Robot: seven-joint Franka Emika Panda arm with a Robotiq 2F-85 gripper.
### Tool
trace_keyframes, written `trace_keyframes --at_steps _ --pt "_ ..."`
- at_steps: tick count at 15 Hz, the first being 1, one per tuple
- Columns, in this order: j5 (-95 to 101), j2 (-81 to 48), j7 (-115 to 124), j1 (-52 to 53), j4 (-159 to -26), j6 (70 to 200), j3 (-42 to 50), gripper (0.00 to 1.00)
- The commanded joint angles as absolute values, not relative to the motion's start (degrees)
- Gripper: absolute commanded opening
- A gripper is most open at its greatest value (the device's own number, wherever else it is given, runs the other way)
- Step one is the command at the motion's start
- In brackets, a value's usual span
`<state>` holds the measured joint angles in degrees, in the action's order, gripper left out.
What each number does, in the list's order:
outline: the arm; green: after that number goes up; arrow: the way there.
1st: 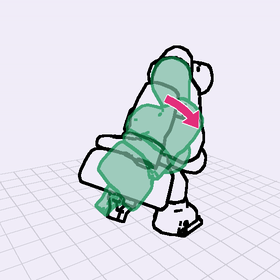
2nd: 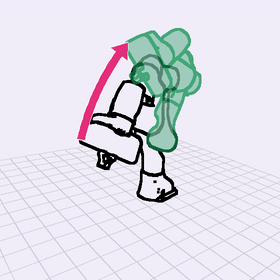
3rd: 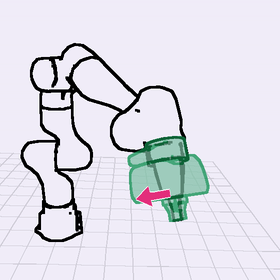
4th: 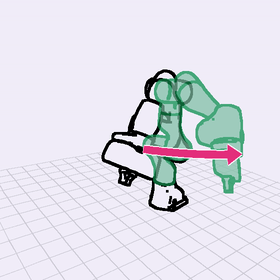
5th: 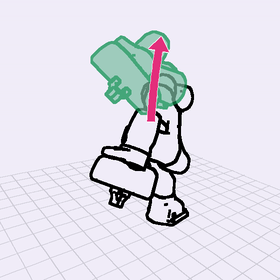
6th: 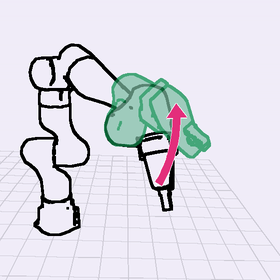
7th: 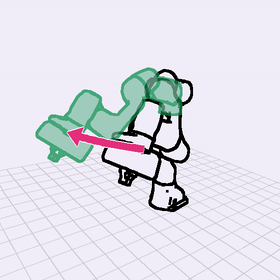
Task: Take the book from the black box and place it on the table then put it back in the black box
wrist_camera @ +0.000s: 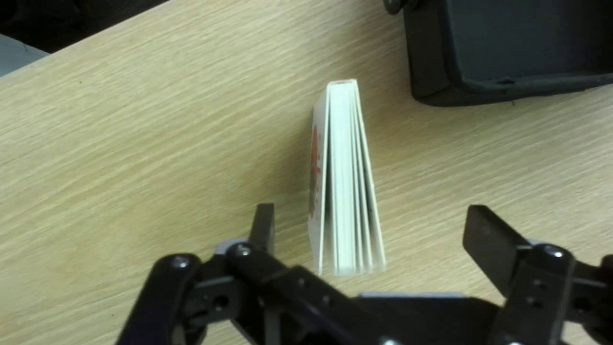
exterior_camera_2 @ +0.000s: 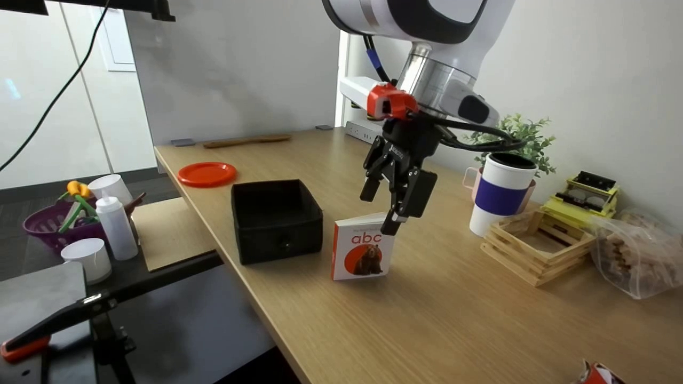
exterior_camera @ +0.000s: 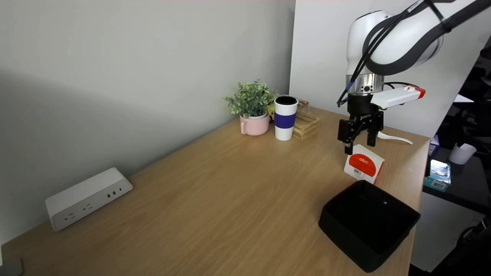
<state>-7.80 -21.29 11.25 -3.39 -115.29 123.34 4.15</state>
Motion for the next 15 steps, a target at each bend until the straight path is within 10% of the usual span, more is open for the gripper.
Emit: trace_keyframes --at_steps 1,6,7,15 --pt "-9.5 -23.5 9.8 -4.0 -112.9 121.9 3.5 1.0" --pt "-9.5 -24.7 9.9 -3.9 -111.8 121.5 3.4 1.0" --pt "-9.5 -24.8 10.0 -3.9 -111.8 121.4 3.3 0.75" --pt "-9.4 -25.4 10.0 -3.9 -111.1 121.2 3.3 0.24"
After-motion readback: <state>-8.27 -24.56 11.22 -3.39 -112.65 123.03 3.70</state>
